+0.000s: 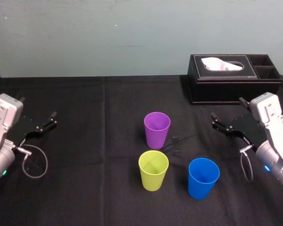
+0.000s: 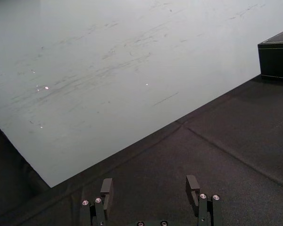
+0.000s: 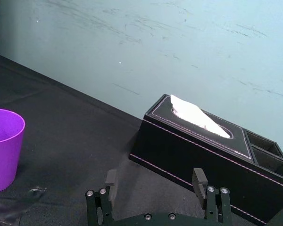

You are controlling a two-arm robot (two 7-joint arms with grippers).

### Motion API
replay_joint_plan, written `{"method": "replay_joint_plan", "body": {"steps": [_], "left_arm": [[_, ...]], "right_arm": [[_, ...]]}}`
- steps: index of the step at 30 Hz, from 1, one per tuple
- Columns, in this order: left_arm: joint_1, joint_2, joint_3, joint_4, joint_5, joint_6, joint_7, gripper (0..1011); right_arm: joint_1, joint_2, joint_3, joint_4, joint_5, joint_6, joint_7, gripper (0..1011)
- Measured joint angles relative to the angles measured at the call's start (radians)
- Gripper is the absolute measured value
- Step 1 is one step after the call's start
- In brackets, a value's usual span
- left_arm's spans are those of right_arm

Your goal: Stack the three plastic cups sequentially using one hand.

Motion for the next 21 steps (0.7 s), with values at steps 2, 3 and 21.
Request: {"method": "replay_joint_plan", "body": {"steps": [2,3,21], "left_arm": [[0.0,0.0,0.0,0.0,0.0,0.0,0.0,1010],[0.0,0.0,0.0,0.0,0.0,0.0,0.0,1010],[0.0,0.0,0.0,0.0,0.0,0.0,0.0,1010]], "right_arm": [[0.0,0.0,0.0,0.0,0.0,0.0,0.0,1003],[0.0,0.0,0.0,0.0,0.0,0.0,0.0,1003],[0.0,0.0,0.0,0.0,0.0,0.0,0.0,1003]]}}
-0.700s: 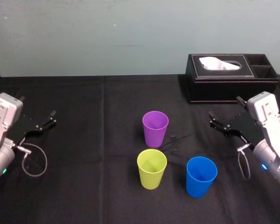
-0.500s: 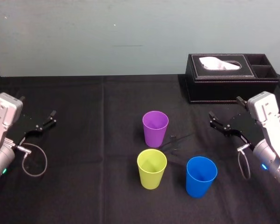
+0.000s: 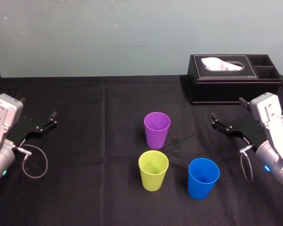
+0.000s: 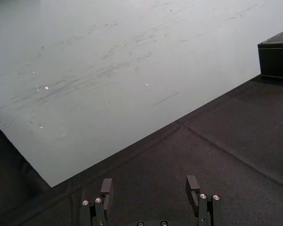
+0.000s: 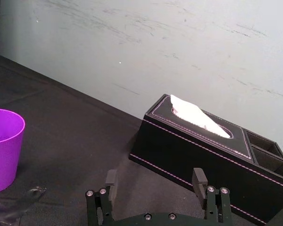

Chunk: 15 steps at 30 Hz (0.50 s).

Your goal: Stack the three plastic cups sequentially using one hand.

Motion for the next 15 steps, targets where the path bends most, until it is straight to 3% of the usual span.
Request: {"method": "replay_joint_plan", "body": {"steps": [15], "left_arm": [[0.0,0.0,0.0,0.0,0.0,0.0,0.0,1010]], "right_arm": [[0.0,0.0,0.0,0.0,0.0,0.0,0.0,1003]]}}
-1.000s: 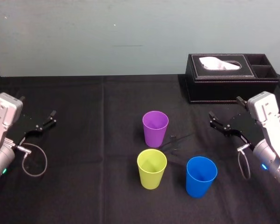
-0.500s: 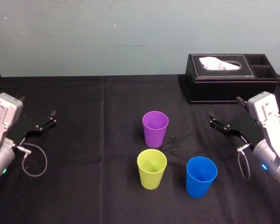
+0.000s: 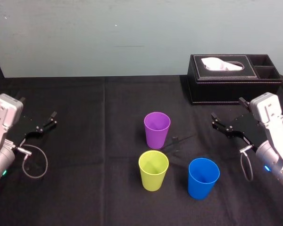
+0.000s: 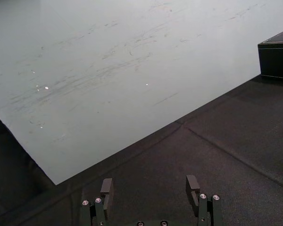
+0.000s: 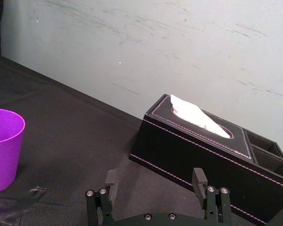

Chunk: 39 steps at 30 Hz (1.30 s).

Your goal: Stack the three plastic cups sequentially using one hand.

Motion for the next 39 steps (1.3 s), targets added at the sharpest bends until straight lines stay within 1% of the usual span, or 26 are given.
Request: {"method": "replay_joint_plan", "body": {"steps": [11,14,18,21,22,25,28,31,34,35,36,39], "left_arm": [[0.0,0.0,0.0,0.0,0.0,0.0,0.0,1010],[0.0,0.0,0.0,0.0,0.0,0.0,0.0,1010],[0.0,0.0,0.0,0.0,0.0,0.0,0.0,1010],[0.0,0.0,0.0,0.0,0.0,0.0,0.0,1010],[0.0,0.0,0.0,0.0,0.0,0.0,0.0,1010],[0.0,0.0,0.0,0.0,0.0,0.0,0.0,1010],[0.0,0.0,0.0,0.0,0.0,0.0,0.0,1010],[0.0,0.0,0.0,0.0,0.0,0.0,0.0,1010],[0.0,0.0,0.0,0.0,0.0,0.0,0.0,1010],[0.0,0.0,0.0,0.0,0.0,0.0,0.0,1010],[0.0,0.0,0.0,0.0,0.0,0.0,0.0,1010],[0.0,0.0,0.0,0.0,0.0,0.0,0.0,1010]], "right_arm": [[-0.001,-0.001,0.001,0.0,-0.001,0.0,0.0,1003],[-0.013,0.0,0.013,-0.005,-0.003,-0.016,0.002,1003],[-0.044,0.014,0.038,-0.03,0.006,-0.041,0.018,1003],[-0.086,0.037,0.071,-0.07,0.037,-0.064,0.042,1003],[-0.086,0.037,0.071,-0.07,0.037,-0.064,0.042,1003],[-0.131,0.061,0.107,-0.111,0.073,-0.074,0.068,1003],[-0.161,0.078,0.13,-0.14,0.094,-0.083,0.084,1003],[-0.212,0.108,0.166,-0.184,0.128,-0.099,0.113,1003],[-0.248,0.126,0.188,-0.213,0.142,-0.11,0.127,1003],[-0.273,0.139,0.201,-0.233,0.142,-0.121,0.132,1003],[-0.273,0.139,0.201,-0.233,0.142,-0.121,0.132,1003],[-0.337,0.175,0.231,-0.28,0.143,-0.151,0.153,1003]]}}
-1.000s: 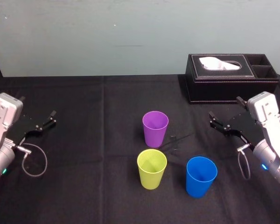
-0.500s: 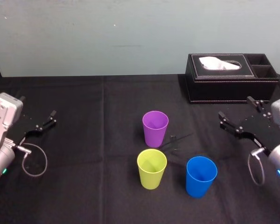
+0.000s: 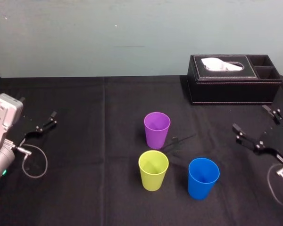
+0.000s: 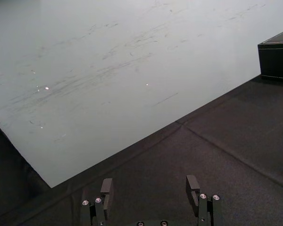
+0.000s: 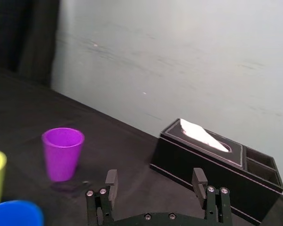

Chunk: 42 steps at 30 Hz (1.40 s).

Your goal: Stack the three plastic cups sequentially using one hand.

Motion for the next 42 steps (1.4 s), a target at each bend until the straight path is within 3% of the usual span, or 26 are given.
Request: {"method": "replay_joint_plan", "body": {"steps": [10,17,27,42], "left_arm": [[0.0,0.0,0.0,0.0,0.0,0.0,0.0,1010],[0.0,0.0,0.0,0.0,0.0,0.0,0.0,1010],[0.0,0.0,0.0,0.0,0.0,0.0,0.0,1010],[0.0,0.0,0.0,0.0,0.0,0.0,0.0,1010]], "right_arm": [[-0.169,0.107,0.093,-0.097,0.068,-0.082,0.13,1003],[-0.227,0.144,0.127,-0.11,0.15,-0.092,0.23,1003],[-0.236,0.141,0.103,-0.093,0.164,-0.086,0.315,1003],[-0.185,0.072,0.032,-0.038,0.102,-0.022,0.365,1003]]}}
